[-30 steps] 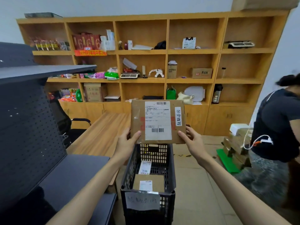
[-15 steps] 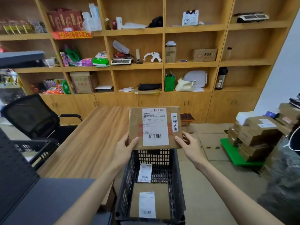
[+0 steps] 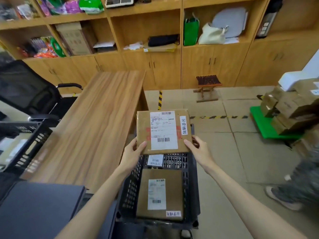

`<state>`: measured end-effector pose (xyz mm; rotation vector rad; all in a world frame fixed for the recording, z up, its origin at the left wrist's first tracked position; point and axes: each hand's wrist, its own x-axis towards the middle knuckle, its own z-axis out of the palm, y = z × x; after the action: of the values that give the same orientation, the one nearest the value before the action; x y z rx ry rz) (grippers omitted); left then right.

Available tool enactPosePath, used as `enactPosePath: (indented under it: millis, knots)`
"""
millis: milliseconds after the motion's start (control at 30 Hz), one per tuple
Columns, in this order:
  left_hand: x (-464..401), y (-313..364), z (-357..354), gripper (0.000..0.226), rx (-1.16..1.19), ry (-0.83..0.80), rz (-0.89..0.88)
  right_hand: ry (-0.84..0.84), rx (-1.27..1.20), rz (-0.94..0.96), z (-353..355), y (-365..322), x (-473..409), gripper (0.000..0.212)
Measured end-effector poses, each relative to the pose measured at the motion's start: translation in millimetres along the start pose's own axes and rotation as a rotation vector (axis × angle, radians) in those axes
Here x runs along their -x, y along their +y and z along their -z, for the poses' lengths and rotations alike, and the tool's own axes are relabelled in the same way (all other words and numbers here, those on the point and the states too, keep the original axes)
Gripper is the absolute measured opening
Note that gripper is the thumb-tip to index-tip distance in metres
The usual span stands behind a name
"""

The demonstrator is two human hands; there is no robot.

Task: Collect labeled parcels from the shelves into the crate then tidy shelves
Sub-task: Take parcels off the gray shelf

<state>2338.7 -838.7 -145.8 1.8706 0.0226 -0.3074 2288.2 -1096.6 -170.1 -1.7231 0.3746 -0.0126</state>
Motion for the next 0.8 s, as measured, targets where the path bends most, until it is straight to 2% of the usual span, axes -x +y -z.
enactPosePath:
  millis: [233, 600, 800]
  knots:
    - [0.8, -62.9, -6.8, 0.026, 0.011, -0.033, 0.157, -0.018, 0.045, -0.165, -27.0, 57.8, 5.1, 0.042]
    - [28.4, -152.7, 12.3, 0.034, 0.017, -0.168, 0.357, -0.004, 0.089, -0.402, -77.1, 124.4, 62.8, 0.045]
    - [46.3, -197.6, 13.4, 0.041, -0.112, -0.232, 0.411, -0.026, 0.134, -0.509, -91.7, 158.0, 91.4, 0.043]
